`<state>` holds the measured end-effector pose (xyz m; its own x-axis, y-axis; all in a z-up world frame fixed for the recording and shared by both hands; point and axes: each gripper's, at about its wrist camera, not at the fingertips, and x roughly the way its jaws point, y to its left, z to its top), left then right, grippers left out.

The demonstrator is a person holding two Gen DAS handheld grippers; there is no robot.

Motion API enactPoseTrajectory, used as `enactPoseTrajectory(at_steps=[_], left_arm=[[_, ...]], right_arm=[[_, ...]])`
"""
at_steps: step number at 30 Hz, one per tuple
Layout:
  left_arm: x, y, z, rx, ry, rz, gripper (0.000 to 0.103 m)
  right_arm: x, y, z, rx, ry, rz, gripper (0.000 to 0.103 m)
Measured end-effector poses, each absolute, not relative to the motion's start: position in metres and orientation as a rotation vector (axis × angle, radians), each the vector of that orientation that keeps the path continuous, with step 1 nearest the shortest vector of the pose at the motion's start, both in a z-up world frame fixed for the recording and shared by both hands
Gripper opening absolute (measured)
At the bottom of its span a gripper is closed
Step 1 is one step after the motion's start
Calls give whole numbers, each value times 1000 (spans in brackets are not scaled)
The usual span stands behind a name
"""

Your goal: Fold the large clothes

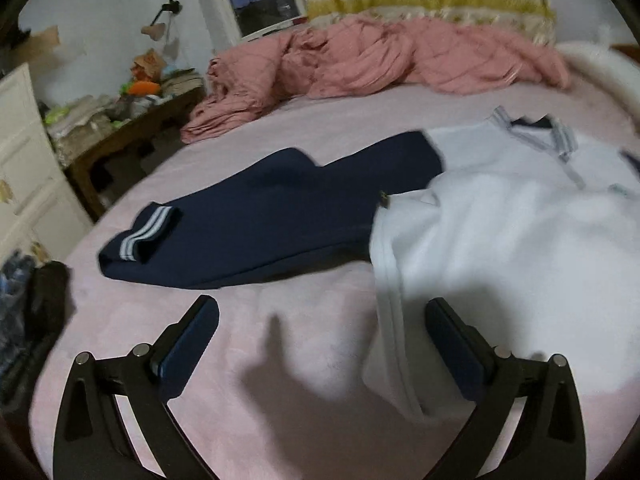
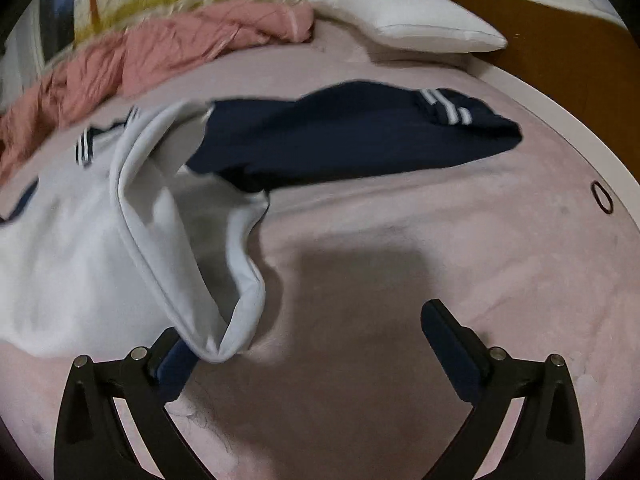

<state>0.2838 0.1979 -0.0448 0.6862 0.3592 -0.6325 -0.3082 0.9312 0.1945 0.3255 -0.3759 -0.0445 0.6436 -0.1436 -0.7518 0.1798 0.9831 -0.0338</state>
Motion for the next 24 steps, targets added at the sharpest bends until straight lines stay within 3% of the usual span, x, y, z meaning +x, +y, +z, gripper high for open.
enactPoseTrajectory(at_steps=[4, 5, 6, 7, 8, 9, 12, 15, 20, 22, 24], left_arm=[[268, 195, -35, -18, 742, 208, 103], [266, 194, -34, -53, 756, 176, 103], [267, 193, -35, -82, 778, 162, 103], [270, 193, -38, -104, 798, 157, 103], [271, 192, -41, -116, 807, 161, 103], [272, 191, -44, -113, 803, 177, 103], [273, 191, -55, -83, 799, 230, 103], [274, 198, -61, -129, 817, 213, 103], [262, 202, -53, -160, 766, 215, 103], [256, 199, -48, -152, 738, 201, 103], [251, 193, -41, -151, 714, 178, 103]], right_arm=[[311, -373, -26, 96, 774, -98, 100], [310, -374, -23, 142, 777, -35, 89], [311, -375, -23, 201, 792, 35, 69], [313, -375, -24, 234, 805, 64, 57], [318, -375, -29, 266, 828, 85, 23], [322, -375, -33, 257, 836, 68, 12], [331, -372, -41, 164, 785, -85, 12], [347, -378, -63, 144, 885, -203, 12], [317, -386, -38, 221, 789, -167, 12], [303, -378, -25, 214, 736, -137, 25], [290, -368, -13, 222, 684, -53, 65]])
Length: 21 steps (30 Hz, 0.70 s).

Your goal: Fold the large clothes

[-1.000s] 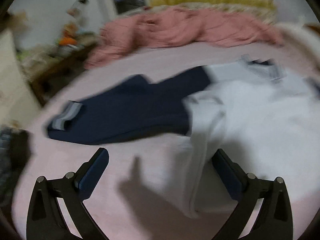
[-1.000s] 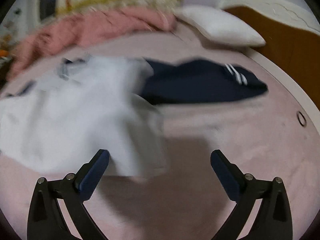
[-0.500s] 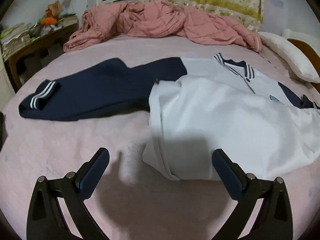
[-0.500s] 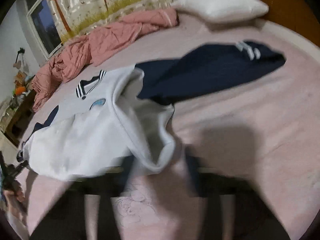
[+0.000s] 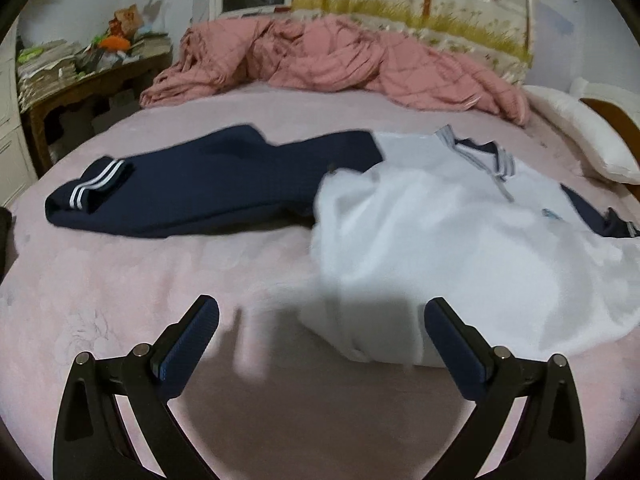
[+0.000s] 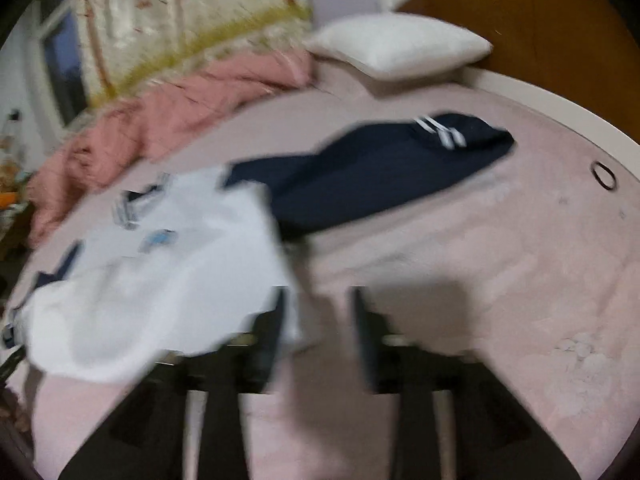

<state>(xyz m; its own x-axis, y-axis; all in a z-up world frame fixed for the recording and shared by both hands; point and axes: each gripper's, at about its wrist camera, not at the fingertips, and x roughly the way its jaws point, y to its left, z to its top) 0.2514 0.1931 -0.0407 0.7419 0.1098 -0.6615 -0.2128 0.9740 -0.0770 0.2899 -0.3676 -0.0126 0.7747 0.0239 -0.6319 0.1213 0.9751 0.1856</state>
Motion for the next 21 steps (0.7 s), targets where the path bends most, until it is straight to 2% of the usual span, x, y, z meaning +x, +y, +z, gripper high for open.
enactPoseTrajectory(at_steps=[5, 9, 13, 16, 19, 21], left_arm=[[242, 171, -27, -106, 660, 148, 103], [250, 165, -39, -72, 687, 166, 103], [259, 169, -52, -83, 735, 171, 103], [257, 165, -53, -70, 728, 173, 103], [256, 162, -53, -55, 724, 172, 103], [256, 161, -53, -53, 726, 173, 103]], right_arm=[[297, -329, 5, 143, 616, 72, 67], [333, -296, -2, 72, 735, 159, 67], [383, -288, -44, 18, 1003, 45, 67], [399, -305, -55, 43, 945, -8, 69], [398, -311, -53, 83, 939, -49, 78], [388, -310, -51, 85, 933, -63, 78]])
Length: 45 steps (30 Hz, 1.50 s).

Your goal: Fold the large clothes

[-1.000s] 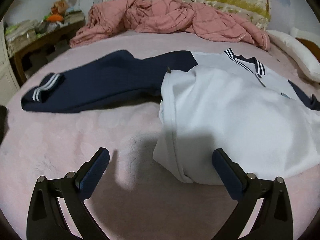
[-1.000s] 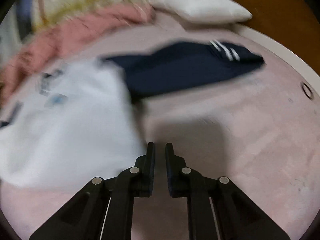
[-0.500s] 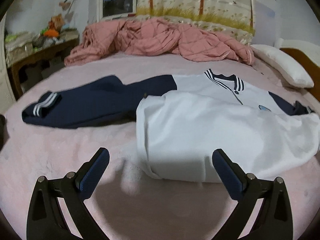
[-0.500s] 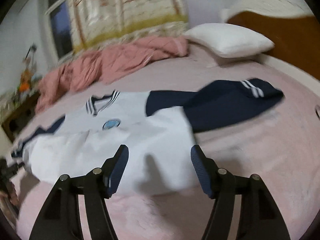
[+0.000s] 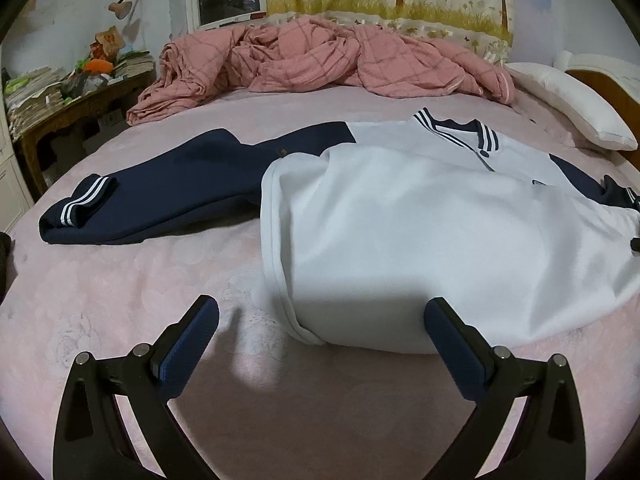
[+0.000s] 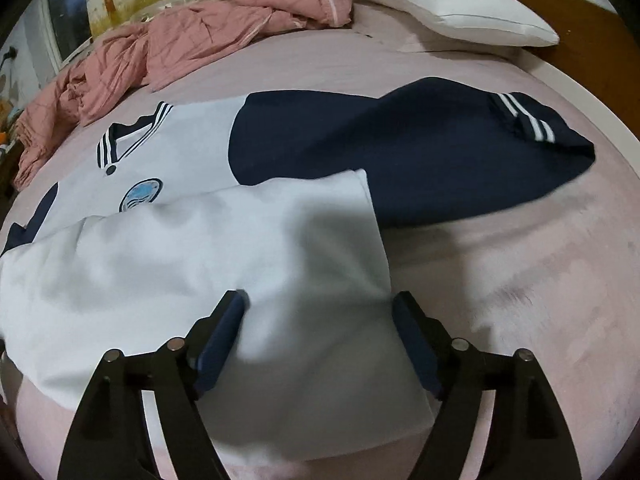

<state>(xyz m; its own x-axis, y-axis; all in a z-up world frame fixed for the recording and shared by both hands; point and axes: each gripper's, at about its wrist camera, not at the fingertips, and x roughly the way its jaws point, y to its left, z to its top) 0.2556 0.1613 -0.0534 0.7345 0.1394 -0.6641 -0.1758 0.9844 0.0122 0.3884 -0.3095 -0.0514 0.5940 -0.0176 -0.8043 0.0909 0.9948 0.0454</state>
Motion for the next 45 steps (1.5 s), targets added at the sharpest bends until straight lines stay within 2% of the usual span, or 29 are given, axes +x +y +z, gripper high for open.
enactPoseTrajectory(at_steps=[6, 10, 14, 17, 20, 22, 23, 24, 25, 26, 27, 30, 35, 39, 45], left_arm=[[252, 163, -45, -103, 741, 150, 102], [245, 171, -43, -397, 867, -49, 101], [248, 180, -65, -664, 955, -124, 100], [262, 182, -64, -664, 898, -100, 100], [287, 178, -69, -598, 869, -58, 100], [301, 173, -70, -532, 838, -2, 99], [306, 169, -69, -504, 834, 30, 92], [310, 166, -68, -475, 832, 70, 80], [311, 164, -66, -453, 828, 99, 37], [313, 166, -64, -473, 821, 47, 19], [309, 167, -62, -490, 802, 23, 17], [285, 167, -48, -443, 751, 15, 15], [245, 168, -42, -458, 790, 26, 13], [203, 153, -22, -321, 736, 34, 12], [133, 151, -24, -260, 791, 29, 13]], right_arm=[[339, -330, -40, 211, 888, 6, 78], [296, -337, -37, 362, 897, 150, 78], [288, -335, -58, 619, 971, 299, 78], [297, -325, -71, 623, 932, 254, 78], [312, -312, -72, 594, 877, 217, 91], [325, -302, -70, 529, 865, 158, 91], [332, -297, -71, 496, 864, 129, 91], [337, -294, -71, 467, 856, 104, 89], [342, -291, -72, 436, 850, 71, 84], [344, -290, -70, 418, 842, 29, 59], [345, -292, -69, 411, 838, -3, 39], [342, -312, -68, 513, 838, 82, 24], [311, -312, -51, 389, 830, 144, 18], [265, -305, -32, 291, 847, 132, 17], [170, -305, -21, 221, 846, 127, 18]])
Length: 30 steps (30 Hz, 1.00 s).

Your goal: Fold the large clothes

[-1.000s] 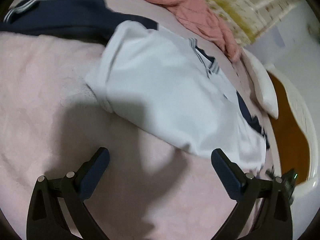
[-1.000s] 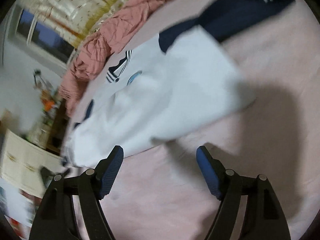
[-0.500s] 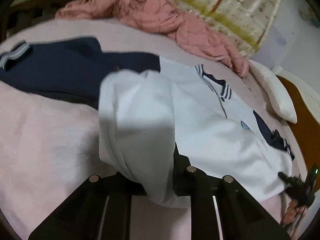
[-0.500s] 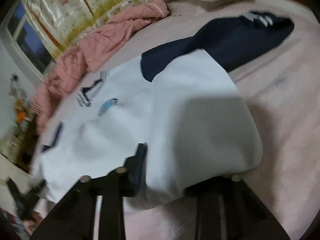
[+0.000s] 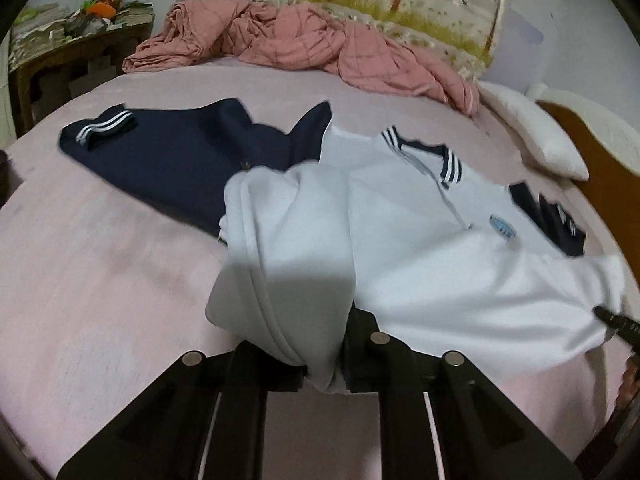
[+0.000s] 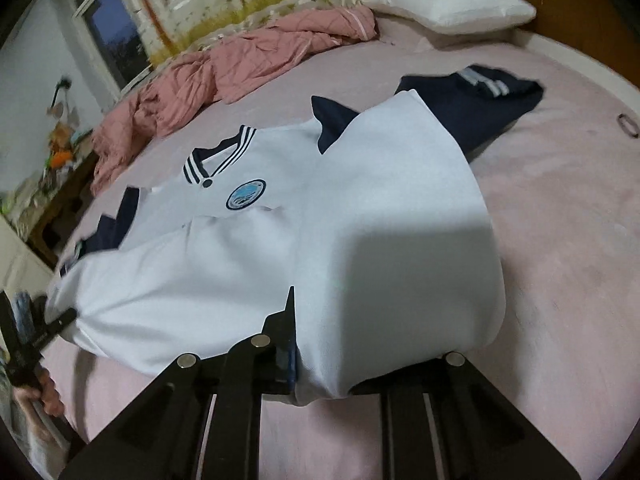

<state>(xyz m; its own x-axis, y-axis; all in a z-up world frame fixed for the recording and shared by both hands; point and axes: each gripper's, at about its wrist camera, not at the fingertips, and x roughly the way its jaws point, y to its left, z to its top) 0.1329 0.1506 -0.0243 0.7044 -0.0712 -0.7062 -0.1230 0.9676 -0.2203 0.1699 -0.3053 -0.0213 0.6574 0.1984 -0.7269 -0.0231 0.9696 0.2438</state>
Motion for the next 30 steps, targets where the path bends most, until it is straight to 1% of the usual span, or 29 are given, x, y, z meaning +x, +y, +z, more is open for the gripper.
enactPoseTrajectory(at_steps=[1, 3, 4, 5, 6, 7, 8, 9, 10, 12, 13, 14, 15, 16, 17, 23, 27, 30], left_arm=[[122, 148, -28, -225, 796, 35, 16], [108, 139, -34, -138, 795, 62, 27], [102, 134, -35, -101, 793, 87, 36], [97, 131, -36, -89, 794, 96, 53], [94, 129, -36, -99, 798, 86, 62], [89, 127, -36, -120, 798, 76, 81], [84, 125, -35, -134, 795, 70, 87], [79, 122, -34, -135, 789, 61, 87], [74, 117, -33, -118, 783, 48, 87], [65, 103, -26, -59, 760, 43, 87], [61, 95, -21, -24, 736, 45, 90], [56, 88, -15, 2, 706, 42, 94], [54, 83, -10, 19, 679, 36, 97], [50, 76, -2, 37, 641, 22, 102], [50, 71, 4, 51, 612, 9, 103], [73, 46, 39, 45, 509, -16, 103], [88, 30, 58, 14, 414, -59, 103], [109, 10, 66, 70, 396, -83, 103]], right_arm=[[158, -304, -22, 195, 841, 125, 19], [134, -292, -25, 86, 817, 96, 24], [127, -288, -28, 48, 809, 75, 26], [122, -284, -30, 14, 800, 52, 29], [119, -281, -32, -8, 791, 34, 34], [115, -279, -32, -20, 786, 21, 37], [111, -278, -31, -21, 784, 13, 53], [107, -278, -29, -12, 783, 14, 73], [100, -278, -26, 0, 775, 27, 78], [92, -277, -20, 17, 748, 47, 80], [86, -275, -17, 8, 735, 45, 82], [82, -272, -14, -4, 727, 44, 86], [78, -269, -10, -17, 710, 38, 86], [79, -265, -7, -28, 693, 32, 86], [76, -259, -1, -51, 656, 25, 86], [78, -240, 31, -138, 506, -40, 88], [94, -262, 56, -30, 517, 14, 88], [114, -294, 75, 82, 526, 49, 88]])
